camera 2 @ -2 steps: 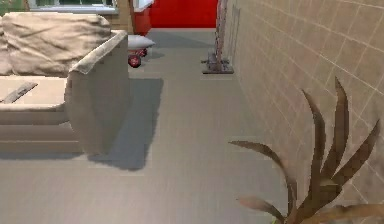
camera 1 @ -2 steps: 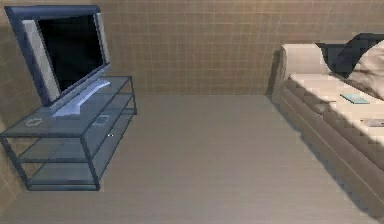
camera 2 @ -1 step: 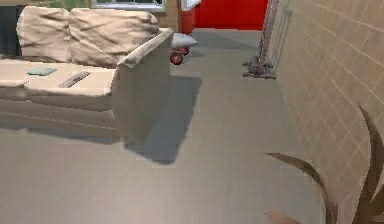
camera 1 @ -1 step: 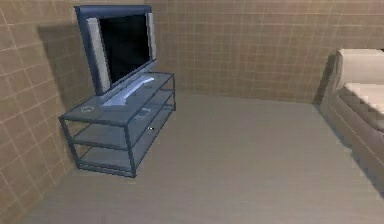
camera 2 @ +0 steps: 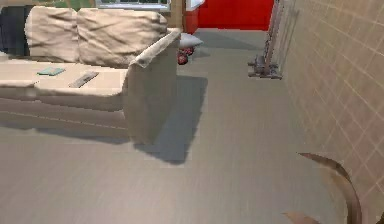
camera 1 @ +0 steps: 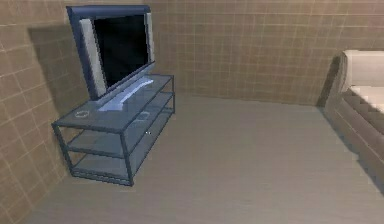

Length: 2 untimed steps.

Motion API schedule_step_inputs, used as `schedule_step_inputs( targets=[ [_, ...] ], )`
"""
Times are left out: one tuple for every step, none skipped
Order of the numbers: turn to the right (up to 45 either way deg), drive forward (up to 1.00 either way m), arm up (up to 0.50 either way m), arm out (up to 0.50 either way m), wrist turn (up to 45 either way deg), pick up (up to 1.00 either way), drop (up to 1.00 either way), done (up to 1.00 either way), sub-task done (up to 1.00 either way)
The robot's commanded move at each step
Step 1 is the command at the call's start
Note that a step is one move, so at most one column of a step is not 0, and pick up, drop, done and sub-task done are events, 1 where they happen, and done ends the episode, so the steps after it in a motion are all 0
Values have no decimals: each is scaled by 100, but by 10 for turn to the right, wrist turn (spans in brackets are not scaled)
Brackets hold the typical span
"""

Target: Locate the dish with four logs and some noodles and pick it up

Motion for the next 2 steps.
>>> schedule_step_inputs(
  targets=[
    [450, 0, 0, 0, 0, 0, 0, 0, 0],
    [450, 0, 0, 0, 0, 0, 0, 0, 0]
  ],
)
